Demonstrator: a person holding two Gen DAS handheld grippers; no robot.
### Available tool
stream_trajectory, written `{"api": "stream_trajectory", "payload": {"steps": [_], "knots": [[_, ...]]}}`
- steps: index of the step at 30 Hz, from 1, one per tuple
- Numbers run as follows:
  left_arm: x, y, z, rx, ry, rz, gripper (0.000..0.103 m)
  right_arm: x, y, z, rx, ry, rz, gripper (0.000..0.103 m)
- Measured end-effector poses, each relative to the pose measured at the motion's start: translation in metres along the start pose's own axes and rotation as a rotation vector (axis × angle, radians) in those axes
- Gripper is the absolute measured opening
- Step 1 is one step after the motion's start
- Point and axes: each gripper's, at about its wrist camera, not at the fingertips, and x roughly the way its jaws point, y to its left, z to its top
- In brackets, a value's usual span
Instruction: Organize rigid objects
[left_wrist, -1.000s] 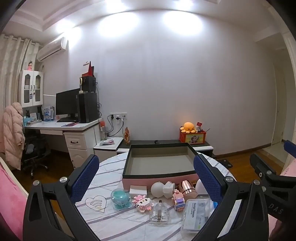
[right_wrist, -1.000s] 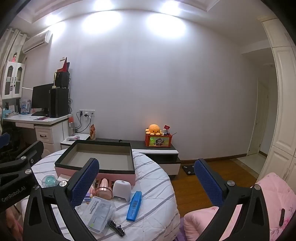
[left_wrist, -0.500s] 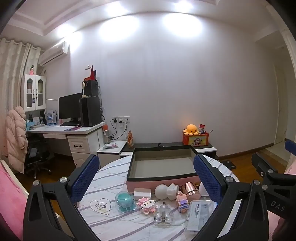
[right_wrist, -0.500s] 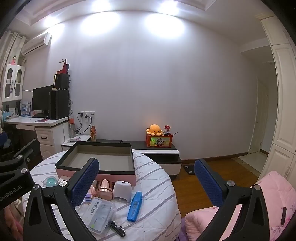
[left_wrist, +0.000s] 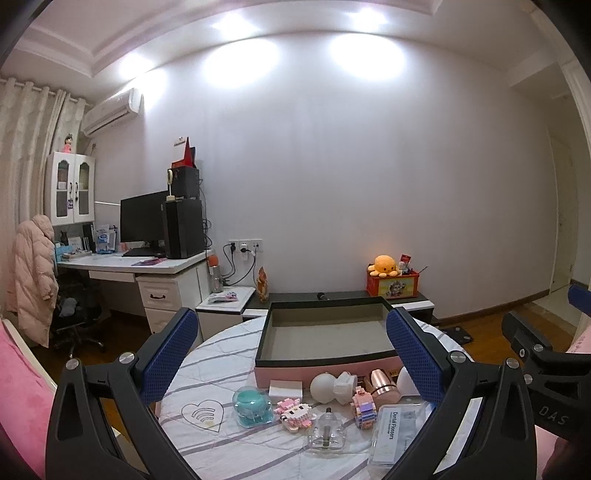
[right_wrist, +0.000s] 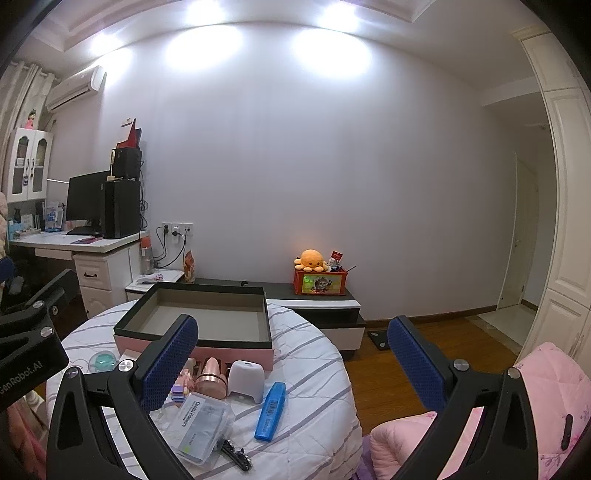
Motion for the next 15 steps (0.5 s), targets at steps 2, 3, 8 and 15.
{"api": "stream_trajectory", "payload": {"steps": [2,3,8,15], "knots": [[-0.0002,-0.0011,0.0000,0.004,0.000,0.005,0.103,0.0000,-0.0008,-0.0002,0.003,0.003,-0.001,0.103],[0.0001,-0.0016,-0.0003,0.005,0.002,0.005,0.103,0.0001,-0.0012,0.0003,0.004,0.003,-0.002,0.103],[0.0009,-0.0016,-0.0014,0.002,0.006,0.008,0.103,0.0002,-0.0012,-0.0004,0.010,0.013,0.000,0.103],[0.0032,-0.0002,-0.0032,0.001,0.010,0.023,0.103,-0.0010,0.0003,-0.0005,0.004,0.014,0.004,0.103]]}}
